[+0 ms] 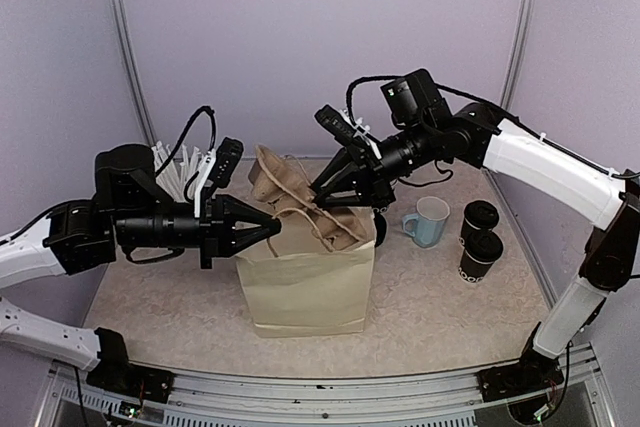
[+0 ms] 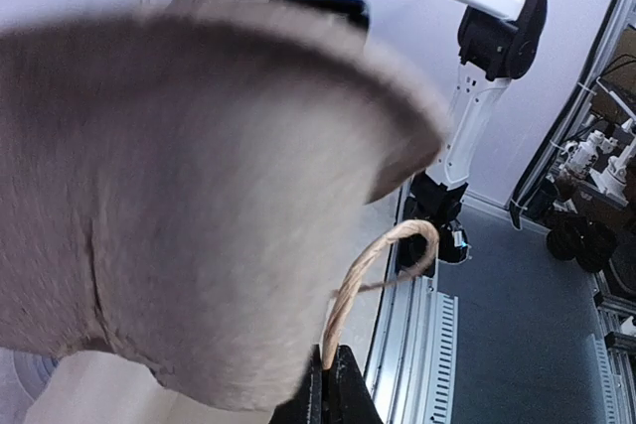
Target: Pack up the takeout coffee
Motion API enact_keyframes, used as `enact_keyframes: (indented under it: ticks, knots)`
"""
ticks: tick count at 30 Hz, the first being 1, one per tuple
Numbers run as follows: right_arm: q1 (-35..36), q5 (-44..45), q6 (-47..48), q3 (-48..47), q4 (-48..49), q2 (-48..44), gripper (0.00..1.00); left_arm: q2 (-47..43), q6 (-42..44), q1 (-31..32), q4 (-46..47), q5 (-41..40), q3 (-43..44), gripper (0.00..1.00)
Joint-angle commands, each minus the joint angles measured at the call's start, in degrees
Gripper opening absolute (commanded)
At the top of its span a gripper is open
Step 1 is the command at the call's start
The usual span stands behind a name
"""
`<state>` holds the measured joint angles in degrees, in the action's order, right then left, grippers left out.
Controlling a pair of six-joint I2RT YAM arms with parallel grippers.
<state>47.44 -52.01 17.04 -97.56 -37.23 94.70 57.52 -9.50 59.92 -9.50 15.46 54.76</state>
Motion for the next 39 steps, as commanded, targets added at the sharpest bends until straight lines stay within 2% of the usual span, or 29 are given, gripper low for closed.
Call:
enact_keyframes:
  ticks: [1, 6, 12, 23, 26, 29, 36, 39]
  knots:
    - [-0.5, 1.9, -1.5, 3.0, 1.6, -0.9, 0.07, -4.1, -0.8, 1.0, 0.8, 1.6, -1.8, 0.00]
    - [-0.4, 2.8, -0.1, 5.7, 1.3, -1.9, 0.07, -6.6, -0.5, 1.1, 1.4, 0.2, -3.1, 0.01]
    - [0.1, 4.3, 2.7, 8.2, -0.1, -4.1, 0.09, -4.9, -0.4, 1.1, 1.2, 1.2, -1.9, 0.04]
    - [4.5, 13.8, 13.2, 7.7, -12.0, -2.5, 0.06, -0.7, 0.2, 4.3, -0.1, -1.4, 2.1, 0.08]
    - [4.7, 15.7, 15.2, 7.8, -14.3, -3.2, 0.06, 1.5, 0.8, 5.0, -1.9, -1.8, 4.2, 0.14]
    - [5.0, 18.8, 17.7, 7.6, -16.0, -3.8, 0.06, 2.8, 1.1, 5.7, -3.3, -2.7, 6.2, 0.28]
    - [5.6, 24.0, 22.3, 5.4, -19.8, -3.8, 0.06, 2.9, 1.5, 7.7, -6.8, -5.8, 11.7, 0.44]
    - [5.6, 24.6, 22.9, 4.4, -21.4, -3.4, 0.06, 1.9, 1.9, 7.7, -7.7, -6.8, 12.9, 0.46]
